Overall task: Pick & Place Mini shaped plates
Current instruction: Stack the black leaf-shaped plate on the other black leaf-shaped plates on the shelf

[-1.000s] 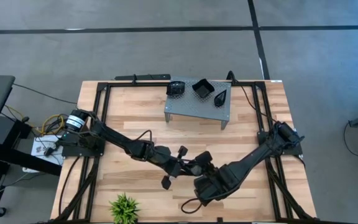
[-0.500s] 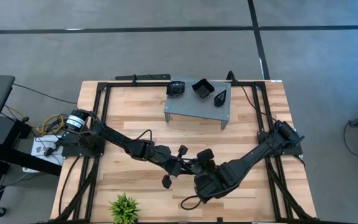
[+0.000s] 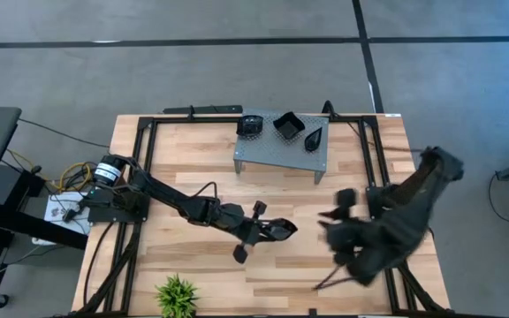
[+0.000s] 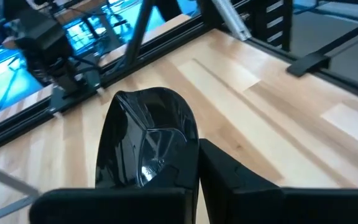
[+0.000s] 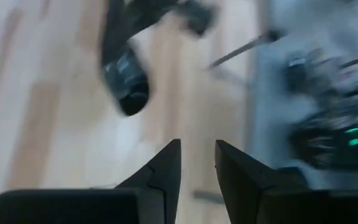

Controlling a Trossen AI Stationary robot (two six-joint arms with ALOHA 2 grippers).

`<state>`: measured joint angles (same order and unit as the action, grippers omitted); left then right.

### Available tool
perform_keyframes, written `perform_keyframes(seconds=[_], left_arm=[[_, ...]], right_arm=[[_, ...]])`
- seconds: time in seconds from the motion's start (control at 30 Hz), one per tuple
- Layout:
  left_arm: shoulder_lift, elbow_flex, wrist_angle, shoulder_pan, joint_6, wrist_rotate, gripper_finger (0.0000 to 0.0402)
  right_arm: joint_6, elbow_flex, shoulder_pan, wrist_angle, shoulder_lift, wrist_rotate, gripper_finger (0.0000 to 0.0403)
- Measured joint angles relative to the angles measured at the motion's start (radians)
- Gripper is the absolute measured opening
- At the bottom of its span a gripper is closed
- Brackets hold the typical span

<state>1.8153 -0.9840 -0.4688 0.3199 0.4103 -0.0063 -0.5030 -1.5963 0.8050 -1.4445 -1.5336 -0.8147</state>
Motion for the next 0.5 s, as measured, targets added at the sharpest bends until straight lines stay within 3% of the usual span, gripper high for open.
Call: perform_keyframes(seconds=[0.1,0.23,0.37,0.5], left_arm=[[-0.006,0.001,0.0,-0.013,0.0,-0.029,0.0011],[-0.032,-0.014,0.0,-0.066,0.002,-0.051,0.0007],[-0.104,-0.03,-0.001,-0.158,0.014,-0.07,0.0009],[-0.224,-0.034,0.007,-0.271,0.063,-0.193,0.0006]], right_arm=[[-0.139,0.229,0.096,0.067,0.166,-0.187,0.0093],[-0.358,0.546,0.148,0.206,0.386,-0.359,0.0093],[-0.421,0.81,0.111,0.379,0.555,-0.381,0.0093],[-0.385,0.987,0.061,0.502,0.671,-0.364,0.0093]])
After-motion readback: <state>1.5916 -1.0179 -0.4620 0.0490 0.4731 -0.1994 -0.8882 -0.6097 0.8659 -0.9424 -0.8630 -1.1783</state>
